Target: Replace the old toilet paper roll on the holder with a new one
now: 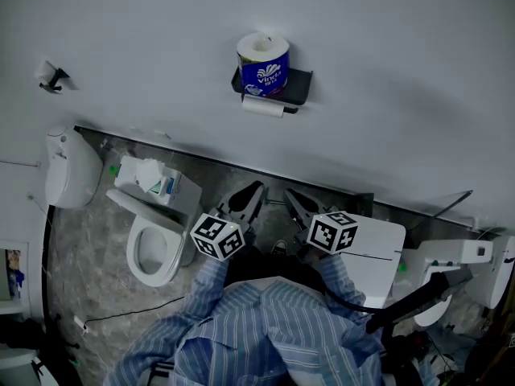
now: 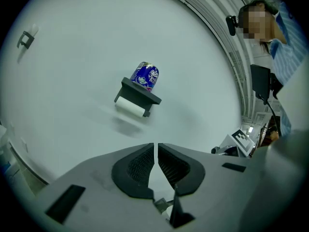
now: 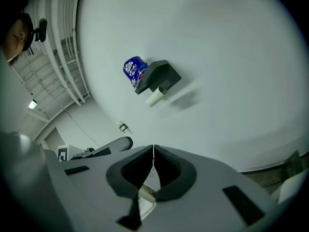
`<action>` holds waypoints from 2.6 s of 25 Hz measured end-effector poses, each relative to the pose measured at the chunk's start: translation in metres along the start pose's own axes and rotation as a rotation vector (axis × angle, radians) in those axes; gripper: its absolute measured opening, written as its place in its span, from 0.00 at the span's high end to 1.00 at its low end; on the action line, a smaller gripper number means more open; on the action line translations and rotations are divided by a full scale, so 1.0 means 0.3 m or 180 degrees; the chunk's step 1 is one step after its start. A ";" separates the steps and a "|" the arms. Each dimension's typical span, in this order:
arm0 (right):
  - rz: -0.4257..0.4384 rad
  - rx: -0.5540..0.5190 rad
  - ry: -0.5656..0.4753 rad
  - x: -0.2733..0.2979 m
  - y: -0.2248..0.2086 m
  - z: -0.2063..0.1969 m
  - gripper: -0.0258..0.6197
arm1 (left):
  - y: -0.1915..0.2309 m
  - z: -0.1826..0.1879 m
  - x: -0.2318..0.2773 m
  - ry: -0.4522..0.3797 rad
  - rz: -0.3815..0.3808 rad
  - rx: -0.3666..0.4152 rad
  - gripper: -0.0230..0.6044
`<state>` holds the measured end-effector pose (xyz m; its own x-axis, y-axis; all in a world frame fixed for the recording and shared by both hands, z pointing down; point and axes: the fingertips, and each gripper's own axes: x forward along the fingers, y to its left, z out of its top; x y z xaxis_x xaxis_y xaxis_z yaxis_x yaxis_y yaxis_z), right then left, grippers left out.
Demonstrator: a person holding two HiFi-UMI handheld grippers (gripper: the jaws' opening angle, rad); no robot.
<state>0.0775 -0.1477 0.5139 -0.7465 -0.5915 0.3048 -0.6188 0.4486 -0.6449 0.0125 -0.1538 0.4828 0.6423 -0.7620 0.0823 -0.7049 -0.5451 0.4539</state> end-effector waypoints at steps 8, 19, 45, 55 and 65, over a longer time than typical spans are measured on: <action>0.0059 0.0082 0.0067 0.030 -0.035 -0.009 0.95 | 0.036 0.009 0.027 0.0013 0.0040 -0.0176 0.95; -0.0139 0.0029 -0.0023 0.111 -0.085 0.120 0.95 | 0.121 0.094 0.193 0.0120 -0.0435 -0.0497 0.86; -0.0486 -0.0069 -0.0035 0.235 -0.146 0.235 0.95 | 0.353 0.336 0.420 -0.0513 -0.1223 -0.2414 0.56; -0.0513 0.0014 -0.0041 0.238 -0.168 0.222 0.95 | 0.364 0.357 0.435 -0.0572 -0.1398 -0.2738 0.57; -0.0587 0.0113 -0.0069 0.196 -0.192 0.195 0.95 | 0.333 0.340 0.439 -0.0580 -0.1386 -0.2583 0.69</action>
<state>0.0837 -0.2475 0.5279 -0.6155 -0.6760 0.4052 -0.7353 0.3076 -0.6039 -0.0039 -0.3441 0.4485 0.6947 -0.6288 -0.3494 0.0559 -0.4371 0.8977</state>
